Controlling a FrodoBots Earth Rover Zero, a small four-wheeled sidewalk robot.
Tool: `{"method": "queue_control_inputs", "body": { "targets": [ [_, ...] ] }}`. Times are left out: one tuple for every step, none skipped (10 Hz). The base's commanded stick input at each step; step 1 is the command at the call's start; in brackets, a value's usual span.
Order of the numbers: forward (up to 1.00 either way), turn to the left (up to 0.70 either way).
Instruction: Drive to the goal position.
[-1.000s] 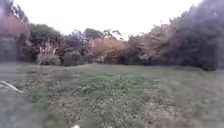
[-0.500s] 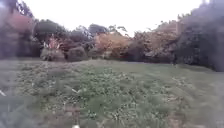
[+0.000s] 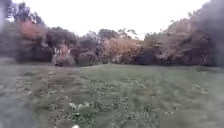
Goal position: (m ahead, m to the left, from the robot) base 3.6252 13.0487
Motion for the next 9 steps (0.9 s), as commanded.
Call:
{"method": "queue_control_inputs", "body": {
  "targets": [
    [1.0,0.04],
    [1.0,0.04],
    [1.0,0.04],
    [1.0,0.04],
    [1.0,0.02],
    [1.0,0.01],
    [1.0,0.0],
    [1.0,0.0],
    [1.0,0.0]
  ]
}}
